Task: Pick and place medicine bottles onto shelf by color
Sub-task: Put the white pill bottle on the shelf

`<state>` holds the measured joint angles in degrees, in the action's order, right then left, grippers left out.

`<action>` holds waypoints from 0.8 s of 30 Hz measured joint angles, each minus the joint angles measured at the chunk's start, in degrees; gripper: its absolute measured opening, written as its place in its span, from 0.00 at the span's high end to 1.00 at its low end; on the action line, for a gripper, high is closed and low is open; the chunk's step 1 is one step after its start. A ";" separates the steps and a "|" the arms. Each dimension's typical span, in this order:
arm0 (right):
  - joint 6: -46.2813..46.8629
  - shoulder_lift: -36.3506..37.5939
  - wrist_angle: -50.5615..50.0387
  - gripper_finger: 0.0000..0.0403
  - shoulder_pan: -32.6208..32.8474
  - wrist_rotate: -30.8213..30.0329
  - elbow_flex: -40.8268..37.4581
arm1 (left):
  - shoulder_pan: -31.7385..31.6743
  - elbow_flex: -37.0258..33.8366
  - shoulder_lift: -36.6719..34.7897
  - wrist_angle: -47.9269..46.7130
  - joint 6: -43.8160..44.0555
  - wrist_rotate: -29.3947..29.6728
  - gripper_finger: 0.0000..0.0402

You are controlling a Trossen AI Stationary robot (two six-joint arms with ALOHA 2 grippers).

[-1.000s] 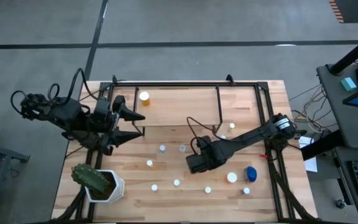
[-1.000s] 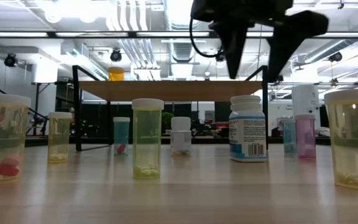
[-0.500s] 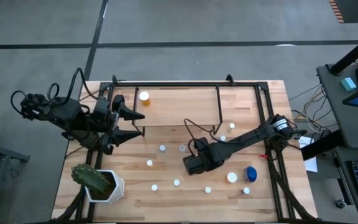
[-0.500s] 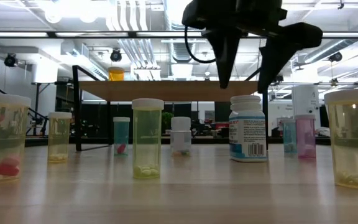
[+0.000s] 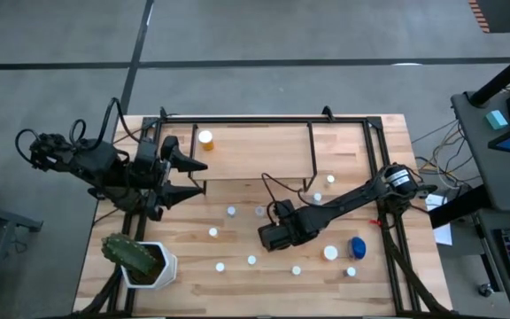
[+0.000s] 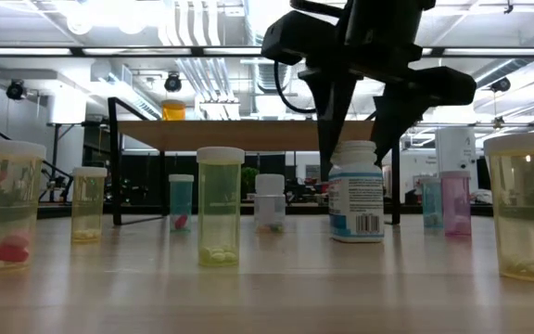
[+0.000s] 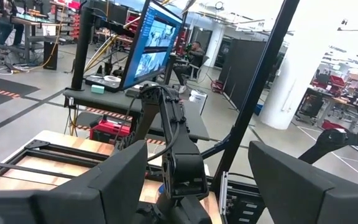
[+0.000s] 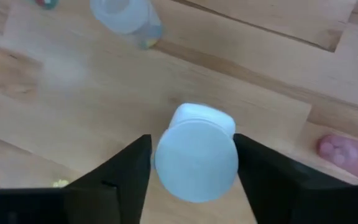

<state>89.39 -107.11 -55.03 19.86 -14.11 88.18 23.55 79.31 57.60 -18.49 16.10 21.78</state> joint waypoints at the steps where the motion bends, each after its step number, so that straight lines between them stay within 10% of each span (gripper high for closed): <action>1: 0.00 0.00 0.04 0.52 0.00 0.14 0.00 | 0.00 0.00 0.00 0.01 0.00 0.00 0.34; 13: -4.48 1.06 -0.44 0.57 0.13 1.13 1.03 | 0.00 -0.07 0.00 -0.01 0.00 0.03 0.34; 24: -48.57 14.05 -3.49 0.58 0.81 5.43 12.32 | -0.02 -0.07 0.01 0.58 0.03 1.03 0.34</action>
<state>40.81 -93.06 -58.52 20.67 -8.68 100.50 23.53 79.24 57.62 -17.90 16.13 22.81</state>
